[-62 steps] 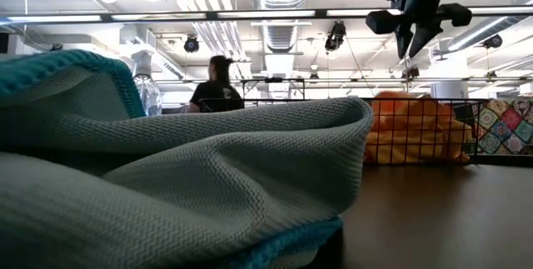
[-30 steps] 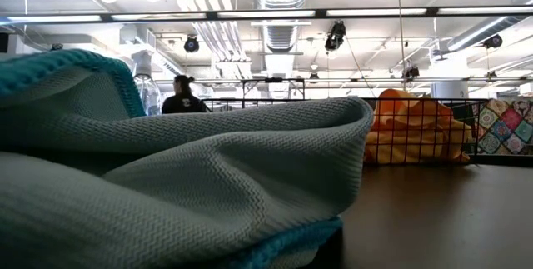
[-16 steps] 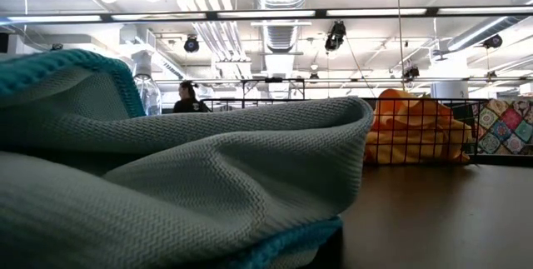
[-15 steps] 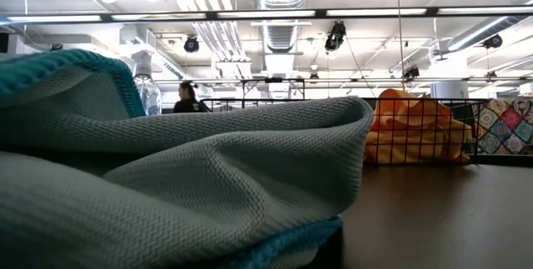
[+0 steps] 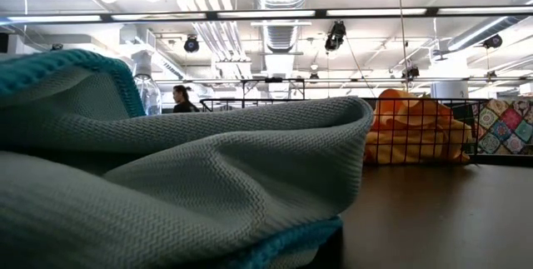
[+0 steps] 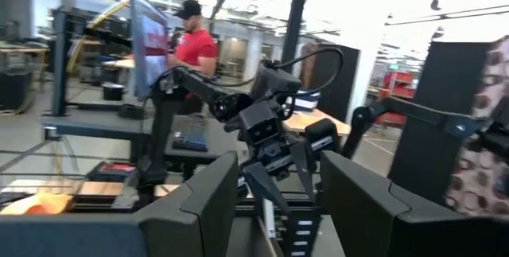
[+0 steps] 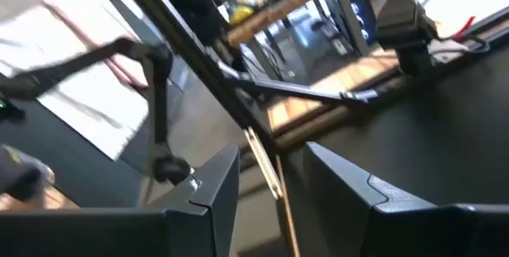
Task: Sort microfiber towel by color & place in baskets
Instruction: Put the blue microfiber towel into the left black wire basket
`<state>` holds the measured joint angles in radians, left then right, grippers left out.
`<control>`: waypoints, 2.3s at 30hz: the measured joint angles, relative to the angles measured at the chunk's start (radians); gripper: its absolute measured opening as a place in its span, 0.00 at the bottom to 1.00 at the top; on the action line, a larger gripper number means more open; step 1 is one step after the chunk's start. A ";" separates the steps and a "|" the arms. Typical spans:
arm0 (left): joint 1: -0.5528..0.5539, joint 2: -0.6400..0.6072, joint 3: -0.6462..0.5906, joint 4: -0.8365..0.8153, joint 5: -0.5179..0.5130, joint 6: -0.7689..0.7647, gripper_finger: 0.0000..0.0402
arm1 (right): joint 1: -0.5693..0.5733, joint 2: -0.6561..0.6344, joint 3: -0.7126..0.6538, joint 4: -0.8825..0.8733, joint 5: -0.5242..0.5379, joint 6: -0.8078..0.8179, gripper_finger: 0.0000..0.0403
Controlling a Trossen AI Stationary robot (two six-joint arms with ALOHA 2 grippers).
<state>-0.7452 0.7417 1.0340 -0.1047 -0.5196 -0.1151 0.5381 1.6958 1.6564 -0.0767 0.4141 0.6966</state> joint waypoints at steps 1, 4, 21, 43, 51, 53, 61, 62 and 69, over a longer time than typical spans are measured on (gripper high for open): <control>0.000 0.000 0.000 0.001 0.012 -0.003 0.41 | 0.005 0.018 0.040 -0.047 0.000 0.000 0.33; 0.000 0.000 0.000 0.000 0.034 -0.008 0.41 | 0.014 0.062 0.150 -0.212 0.001 0.009 0.33; 0.000 0.010 0.000 -0.001 0.043 -0.052 0.41 | 0.021 0.271 0.482 -0.783 -0.021 0.282 0.33; 0.000 0.042 0.000 0.000 0.095 -0.087 0.41 | 0.021 0.319 0.428 -0.955 -0.083 0.592 0.33; 0.000 0.044 0.000 0.001 0.096 -0.087 0.41 | 0.021 0.319 0.349 -0.941 -0.144 0.651 0.33; 0.000 0.045 0.000 0.001 0.096 -0.087 0.41 | 0.021 0.319 0.333 -0.927 -0.162 0.658 0.33; 0.000 0.045 0.000 0.000 0.096 -0.086 0.41 | 0.021 0.318 0.222 -0.773 -0.241 0.666 0.33; 0.000 0.044 0.000 0.000 0.096 -0.086 0.41 | 0.021 0.318 0.207 -0.754 -0.242 0.667 0.33; 0.000 0.053 0.000 0.002 0.097 -0.086 0.41 | 0.021 0.317 0.110 -0.646 -0.257 0.676 0.33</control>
<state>-0.7456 0.7943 1.0340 -0.1028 -0.4229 -0.2012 0.5587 2.0132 1.7665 -0.7230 0.1566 1.3722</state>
